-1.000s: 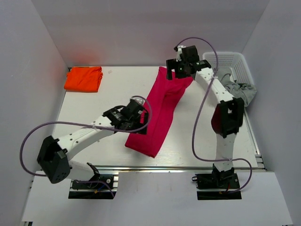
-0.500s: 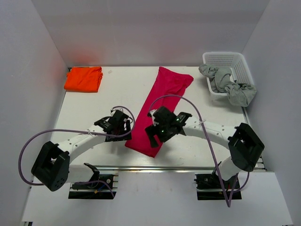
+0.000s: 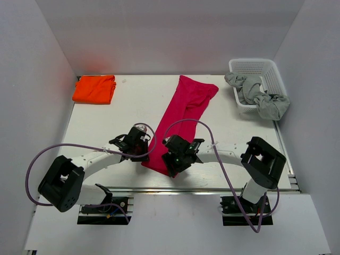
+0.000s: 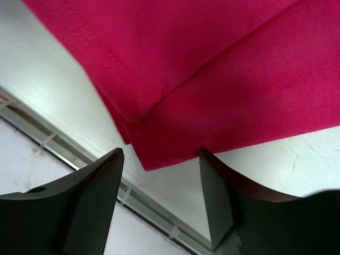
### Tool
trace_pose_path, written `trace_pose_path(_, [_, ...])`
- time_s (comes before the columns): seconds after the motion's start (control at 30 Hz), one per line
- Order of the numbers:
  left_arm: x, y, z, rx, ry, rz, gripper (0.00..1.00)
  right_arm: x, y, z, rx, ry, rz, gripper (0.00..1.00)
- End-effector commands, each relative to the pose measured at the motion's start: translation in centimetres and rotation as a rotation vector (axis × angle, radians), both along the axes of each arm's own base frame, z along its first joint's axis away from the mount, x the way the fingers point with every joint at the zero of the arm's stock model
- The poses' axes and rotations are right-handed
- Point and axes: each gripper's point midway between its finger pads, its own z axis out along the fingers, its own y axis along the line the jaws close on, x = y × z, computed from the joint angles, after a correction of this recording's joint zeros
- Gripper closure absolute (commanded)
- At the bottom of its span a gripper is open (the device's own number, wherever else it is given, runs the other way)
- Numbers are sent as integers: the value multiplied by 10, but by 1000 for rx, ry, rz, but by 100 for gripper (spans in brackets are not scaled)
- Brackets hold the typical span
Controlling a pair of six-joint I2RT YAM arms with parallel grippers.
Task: Fold and stack the t-shirts
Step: Grab the bottom of the folded rectangular tshirt with both arms, then fold the folded rectangular tshirt in 1/3 of the way
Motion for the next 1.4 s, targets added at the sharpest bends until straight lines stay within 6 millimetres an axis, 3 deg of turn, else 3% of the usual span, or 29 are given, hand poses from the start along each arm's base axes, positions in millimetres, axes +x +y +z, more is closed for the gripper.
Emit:
trace_pose_path(0.0, [-2,-11,-3,-55,1,-57,58,2,3,-9,13,-7,-35,39])
trace_pose_path(0.03, [-6,-16,-5,-70,8,-75,62,-1,-1,-12,6,-3,-37,42])
trace_pose_path(0.1, [-8,-16,-7,-72,20,-80,80,-2,-4,-16,-1,-1,-46,55])
trace_pose_path(0.17, [-15,-16,-10,-78,47,-90,96,-5,-4,-13,11,8,-54,71])
trace_pose_path(0.2, [-22,-15,-14,-66,65,-100,100,-10,-10,-18,0,22,-51,76])
trace_pose_path(0.3, [-47,-20,-16,-140,131,-152,100,-19,-22,-13,10,44,-73,91])
trace_pose_path(0.33, [-50,-22,-12,-164,127,-164,100,-22,-25,-9,15,50,-84,100])
trace_pose_path(0.43, [-66,-24,-7,-209,167,-195,100,-44,-43,-10,10,117,-84,100])
trace_pose_path(0.53, [-78,-37,10,-289,178,-285,100,-64,-40,1,67,188,-47,100])
trace_pose_path(0.63, [-82,-51,26,-374,168,-365,100,-69,-35,15,116,182,13,100])
trace_pose_path(0.77, [-64,-63,39,-379,135,-387,100,-64,-31,24,109,164,31,100])
trace_pose_path(0.9, [-44,-68,47,-364,117,-367,100,-35,-38,35,57,67,-89,100])
trace_pose_path(0.93, [-39,-69,49,-357,107,-361,100,-20,-46,34,25,12,-142,100])
trace_pose_path(1.13, [24,-76,68,-263,-14,-237,100,40,-56,51,31,-139,-299,100])
trace_pose_path(1.23, [67,-86,88,-237,-99,-179,100,74,-65,62,18,-221,-360,100])
trace_pose_path(1.3, [80,-88,89,-202,-97,-157,100,95,-68,72,37,-246,-406,100])
trace_pose_path(1.37, [103,-92,101,-195,-141,-141,100,107,-73,69,20,-258,-411,100])
